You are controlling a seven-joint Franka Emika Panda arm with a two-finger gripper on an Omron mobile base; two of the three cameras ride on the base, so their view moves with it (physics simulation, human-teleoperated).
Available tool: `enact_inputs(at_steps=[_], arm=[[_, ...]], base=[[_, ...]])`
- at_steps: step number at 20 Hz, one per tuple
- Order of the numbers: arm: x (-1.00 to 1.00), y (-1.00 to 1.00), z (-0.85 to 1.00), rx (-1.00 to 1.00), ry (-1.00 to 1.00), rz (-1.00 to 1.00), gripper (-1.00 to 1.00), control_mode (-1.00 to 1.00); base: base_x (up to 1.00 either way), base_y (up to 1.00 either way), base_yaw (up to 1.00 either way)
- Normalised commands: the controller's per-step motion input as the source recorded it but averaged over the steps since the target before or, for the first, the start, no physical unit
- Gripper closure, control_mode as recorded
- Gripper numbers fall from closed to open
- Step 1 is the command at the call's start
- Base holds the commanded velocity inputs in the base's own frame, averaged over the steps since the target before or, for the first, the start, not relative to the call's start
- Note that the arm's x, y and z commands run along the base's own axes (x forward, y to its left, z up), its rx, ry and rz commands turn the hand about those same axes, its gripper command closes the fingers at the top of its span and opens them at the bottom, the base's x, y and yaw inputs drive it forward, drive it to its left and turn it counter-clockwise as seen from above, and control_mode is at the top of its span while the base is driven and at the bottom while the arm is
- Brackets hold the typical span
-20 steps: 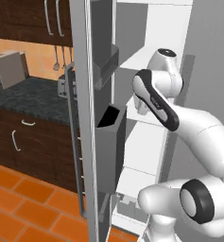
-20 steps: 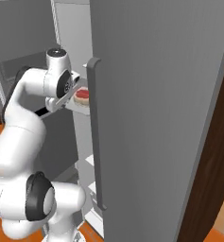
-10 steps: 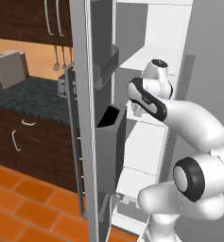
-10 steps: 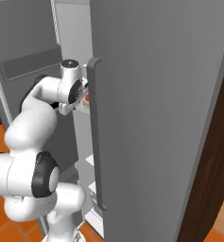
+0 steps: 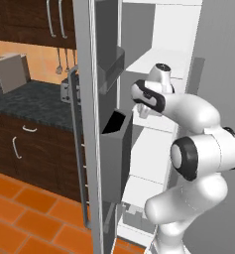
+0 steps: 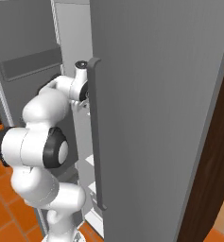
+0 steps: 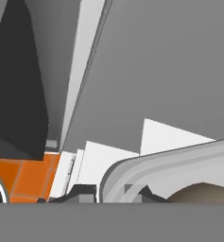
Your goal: Take the meat container that has the steak and place it on the second highest rack of the freezer. Then take the vegetable container that has the sweet potato and mushroom and place it on the highest rack of the freezer.
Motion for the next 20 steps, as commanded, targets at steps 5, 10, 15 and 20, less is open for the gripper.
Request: enact_inputs(at_steps=[5,10,15,20], arm=[[0.09,-0.03,-0.68,-0.08,-0.06,0.0,1.0,-1.0],[0.28,-0.23,-0.13,-0.01,-0.09,0.0,1.0,-1.0],[0.64,-0.32,0.0,0.01,-0.03,0.0,1.0,-1.0],[0.62,-0.35,0.0,0.05,0.0,0.0,1.0,-1.0]], base=[[0.0,0.0,0.0],[0.0,0.0,0.0],[0.0,0.0,0.0],[0.0,0.0,0.0]])
